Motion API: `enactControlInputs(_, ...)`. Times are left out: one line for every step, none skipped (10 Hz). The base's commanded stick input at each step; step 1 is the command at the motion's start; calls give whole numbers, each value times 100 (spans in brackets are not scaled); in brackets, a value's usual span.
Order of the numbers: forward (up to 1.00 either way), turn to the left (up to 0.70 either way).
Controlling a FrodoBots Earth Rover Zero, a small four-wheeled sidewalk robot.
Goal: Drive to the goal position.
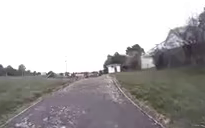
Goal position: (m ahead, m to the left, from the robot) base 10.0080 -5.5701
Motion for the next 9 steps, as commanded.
enactControlInputs(100,0)
enactControlInputs(100,0)
enactControlInputs(100,0)
enactControlInputs(100,0)
enactControlInputs(100,0)
enactControlInputs(100,0)
enactControlInputs(100,0)
enactControlInputs(100,0)
enactControlInputs(100,0)
